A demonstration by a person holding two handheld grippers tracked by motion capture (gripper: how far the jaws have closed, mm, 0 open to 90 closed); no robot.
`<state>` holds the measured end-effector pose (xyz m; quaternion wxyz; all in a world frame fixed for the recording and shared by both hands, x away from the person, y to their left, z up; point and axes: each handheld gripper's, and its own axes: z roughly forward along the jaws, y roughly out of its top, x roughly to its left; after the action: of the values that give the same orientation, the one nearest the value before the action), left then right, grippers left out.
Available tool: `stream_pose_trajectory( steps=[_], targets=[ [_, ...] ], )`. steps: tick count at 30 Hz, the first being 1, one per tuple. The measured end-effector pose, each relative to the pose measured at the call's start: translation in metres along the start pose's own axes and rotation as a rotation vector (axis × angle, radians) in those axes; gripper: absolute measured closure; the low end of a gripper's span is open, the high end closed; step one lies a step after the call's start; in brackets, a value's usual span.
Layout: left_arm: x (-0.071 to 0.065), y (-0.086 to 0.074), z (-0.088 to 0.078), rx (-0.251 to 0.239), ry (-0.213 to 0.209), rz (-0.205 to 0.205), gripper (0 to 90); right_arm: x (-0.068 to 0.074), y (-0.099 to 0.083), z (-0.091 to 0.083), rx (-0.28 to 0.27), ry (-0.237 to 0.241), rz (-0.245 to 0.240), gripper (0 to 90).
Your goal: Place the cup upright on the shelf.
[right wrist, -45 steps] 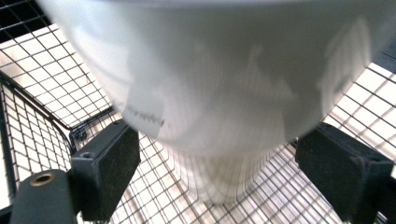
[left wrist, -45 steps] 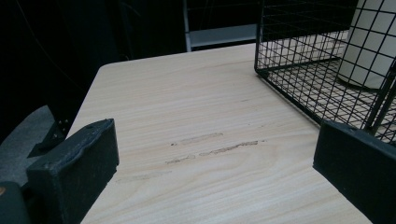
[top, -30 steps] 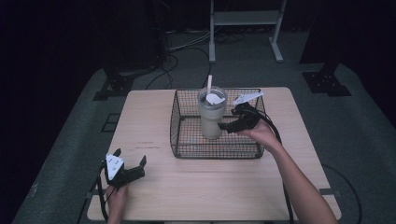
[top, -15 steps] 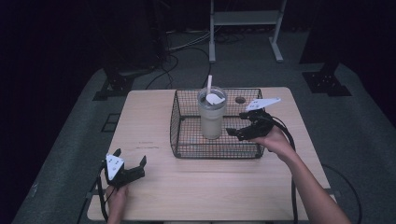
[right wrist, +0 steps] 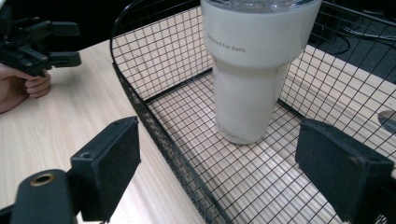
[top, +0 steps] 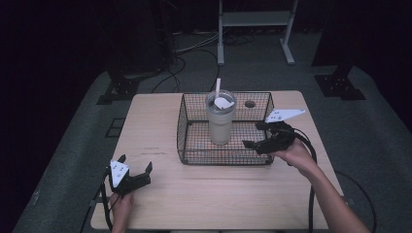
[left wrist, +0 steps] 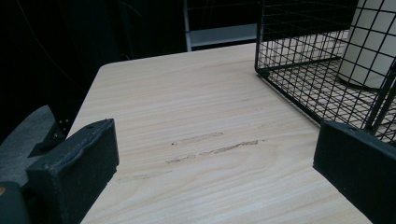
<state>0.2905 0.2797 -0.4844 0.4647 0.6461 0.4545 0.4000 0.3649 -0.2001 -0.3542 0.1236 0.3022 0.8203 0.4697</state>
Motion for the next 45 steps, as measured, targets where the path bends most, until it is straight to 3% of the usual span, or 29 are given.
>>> stream_pose_trajectory(
  steps=[11,33,45],
  targets=[
    [0.000,0.000,0.000,0.004,0.001,0.004,0.0,0.010,-0.018,-0.019,-0.015,0.015,-0.001,13.4],
    [0.000,0.000,0.000,0.003,0.001,0.008,0.0,0.025,-0.053,-0.029,-0.006,0.052,-0.008,13.3],
    [0.000,0.000,-0.001,0.002,0.001,0.005,0.0,0.023,-0.088,-0.038,-0.019,0.044,0.038,13.3]
  ],
)
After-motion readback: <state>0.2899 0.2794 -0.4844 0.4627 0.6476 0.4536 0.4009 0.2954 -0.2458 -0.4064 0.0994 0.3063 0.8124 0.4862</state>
